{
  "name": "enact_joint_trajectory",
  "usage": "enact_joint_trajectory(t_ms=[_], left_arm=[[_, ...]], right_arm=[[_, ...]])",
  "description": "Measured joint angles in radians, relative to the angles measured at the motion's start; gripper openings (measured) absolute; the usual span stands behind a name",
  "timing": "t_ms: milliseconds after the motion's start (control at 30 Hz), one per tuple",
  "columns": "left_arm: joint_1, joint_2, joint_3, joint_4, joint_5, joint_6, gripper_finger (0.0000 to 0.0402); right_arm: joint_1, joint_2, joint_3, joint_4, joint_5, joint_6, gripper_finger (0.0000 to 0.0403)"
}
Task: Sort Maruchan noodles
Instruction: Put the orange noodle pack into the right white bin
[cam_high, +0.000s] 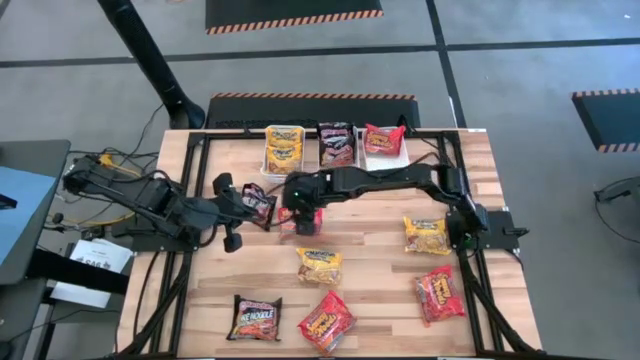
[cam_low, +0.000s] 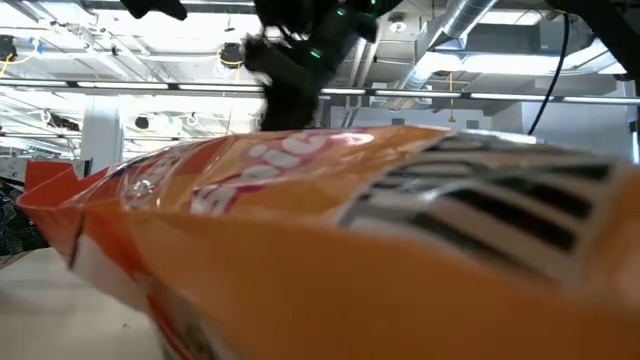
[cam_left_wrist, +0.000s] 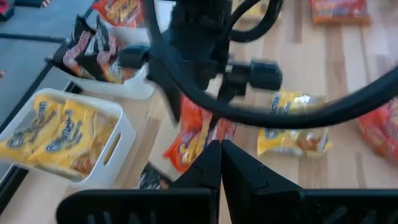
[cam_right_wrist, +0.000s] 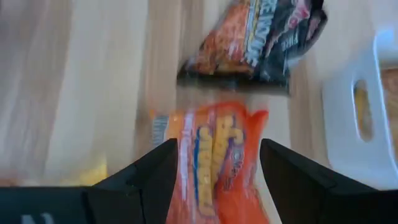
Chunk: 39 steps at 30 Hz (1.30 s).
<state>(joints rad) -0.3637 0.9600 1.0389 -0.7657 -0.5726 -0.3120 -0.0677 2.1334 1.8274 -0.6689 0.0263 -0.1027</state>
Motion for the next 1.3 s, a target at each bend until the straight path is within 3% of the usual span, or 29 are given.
enact_joint_trajectory(t_ms=[700,867,1000,1300], left_arm=[[0.005,0.010,0.000,-0.016,-0.008,0.001,0.0000],[0.005,0.010,0.000,-0.019,-0.008,-0.007,0.0000],[0.005,0.010,0.000,-0.026,-0.008,-0.007,0.0000],[0.005,0.010,0.000,-0.032,-0.009,-0.017,0.0000]], right_arm=[[0.000,0.139,0.003,-0.022,-0.048,0.032,0.0253],[0.002,0.138,-0.010,-0.035,-0.035,0.120,0.0245],[0.002,0.139,-0.012,-0.052,-0.031,0.174,0.0196],[0.015,0.134,-0.013,-0.059,-0.018,0.181,0.0014]])
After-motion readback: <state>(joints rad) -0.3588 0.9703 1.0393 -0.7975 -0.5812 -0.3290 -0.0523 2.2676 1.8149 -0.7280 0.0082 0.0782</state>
